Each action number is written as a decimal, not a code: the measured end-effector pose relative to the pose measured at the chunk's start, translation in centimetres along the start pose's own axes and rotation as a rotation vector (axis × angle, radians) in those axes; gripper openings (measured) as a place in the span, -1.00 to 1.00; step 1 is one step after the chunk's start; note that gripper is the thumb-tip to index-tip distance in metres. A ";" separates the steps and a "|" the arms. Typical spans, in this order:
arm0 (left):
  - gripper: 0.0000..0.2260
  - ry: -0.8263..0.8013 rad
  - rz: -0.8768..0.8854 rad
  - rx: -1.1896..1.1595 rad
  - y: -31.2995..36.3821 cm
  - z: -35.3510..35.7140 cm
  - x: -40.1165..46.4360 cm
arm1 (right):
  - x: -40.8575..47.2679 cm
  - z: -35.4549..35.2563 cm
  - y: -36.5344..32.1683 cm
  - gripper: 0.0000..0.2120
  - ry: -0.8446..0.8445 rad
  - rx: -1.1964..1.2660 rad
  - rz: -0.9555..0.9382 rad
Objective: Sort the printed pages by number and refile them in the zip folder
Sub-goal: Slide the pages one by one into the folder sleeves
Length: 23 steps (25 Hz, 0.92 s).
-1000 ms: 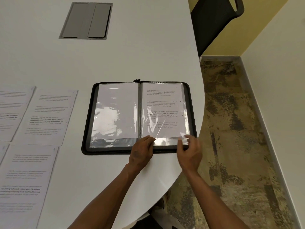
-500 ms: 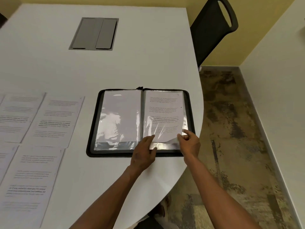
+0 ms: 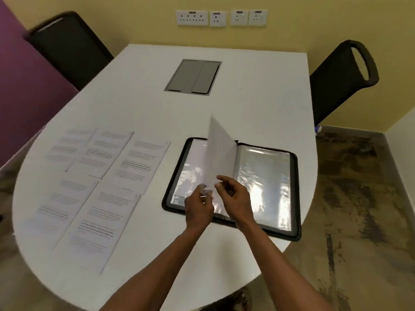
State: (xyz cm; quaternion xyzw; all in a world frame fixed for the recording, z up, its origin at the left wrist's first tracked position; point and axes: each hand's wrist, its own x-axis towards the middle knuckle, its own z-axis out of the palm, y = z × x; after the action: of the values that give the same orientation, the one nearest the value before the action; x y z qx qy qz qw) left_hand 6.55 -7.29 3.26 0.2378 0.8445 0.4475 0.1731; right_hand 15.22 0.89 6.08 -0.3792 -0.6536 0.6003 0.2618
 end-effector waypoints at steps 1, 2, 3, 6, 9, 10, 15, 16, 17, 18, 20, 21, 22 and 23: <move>-0.81 0.009 -0.040 -0.014 -0.8 -1.1 0.6 | 0.1 0.9 0.2 -0.75 -0.030 -0.040 0.015; -0.82 -0.003 -0.087 -0.059 -1.6 -2.1 1.2 | 0.3 1.6 0.7 -0.70 -0.069 -0.120 0.047; -0.82 -0.024 -0.140 -0.113 -2.3 -3.0 1.8 | 0.6 2.2 1.6 -0.62 -0.135 -0.254 0.078; -0.77 -0.021 -0.292 -0.238 -3.9 -5.0 2.9 | 1.1 3.7 4.8 -0.40 -0.463 -0.801 0.112; -0.78 0.000 -0.432 -0.330 -5.7 -6.2 3.4 | 0.9 4.6 7.6 -0.32 -0.673 -1.063 0.146; -0.78 -0.011 -0.450 -0.341 -6.4 -6.4 3.6 | 0.8 4.8 8.3 -0.31 -0.688 -1.093 0.146; -0.70 -0.194 -0.542 -0.279 -10.5 -8.6 5.6 | 0.8 7.4 10.2 -0.37 -0.554 -1.265 0.138; -0.69 -0.249 -0.548 -0.267 -11.4 -9.6 6.4 | 1.3 8.6 9.8 -0.41 -0.502 -1.275 0.159; -0.68 -0.288 -0.544 -0.251 -12.2 -10.6 7.2 | 1.9 9.9 8.9 -0.46 -0.447 -1.268 0.188; -0.68 -0.305 -0.533 -0.238 -13.0 -11.8 8.1 | 2.6 11.4 7.9 -0.49 -0.399 -1.257 0.202; -0.68 -0.294 -0.494 -0.202 -14.4 -14.8 10.4 | 4.6 15.2 5.6 -0.50 -0.346 -1.212 0.170; -0.70 -0.276 -0.464 -0.172 -15.1 -16.6 11.8 | 5.7 17.8 4.6 -0.50 -0.345 -1.171 0.127; -0.71 -0.250 -0.427 -0.135 -15.7 -18.5 13.0 | 6.6 20.3 3.7 -0.50 -0.354 -1.122 0.081; -0.72 -0.213 -0.394 -0.088 -16.2 -20.4 14.2 | 7.3 22.9 2.9 -0.47 -0.374 -1.078 0.043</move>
State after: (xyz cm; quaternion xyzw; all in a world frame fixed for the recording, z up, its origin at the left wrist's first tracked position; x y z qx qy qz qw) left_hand -19.51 -21.00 -0.44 0.1063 0.8313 0.4139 0.3554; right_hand -6.72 -6.64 -0.86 -0.3597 -0.8949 0.2439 -0.1011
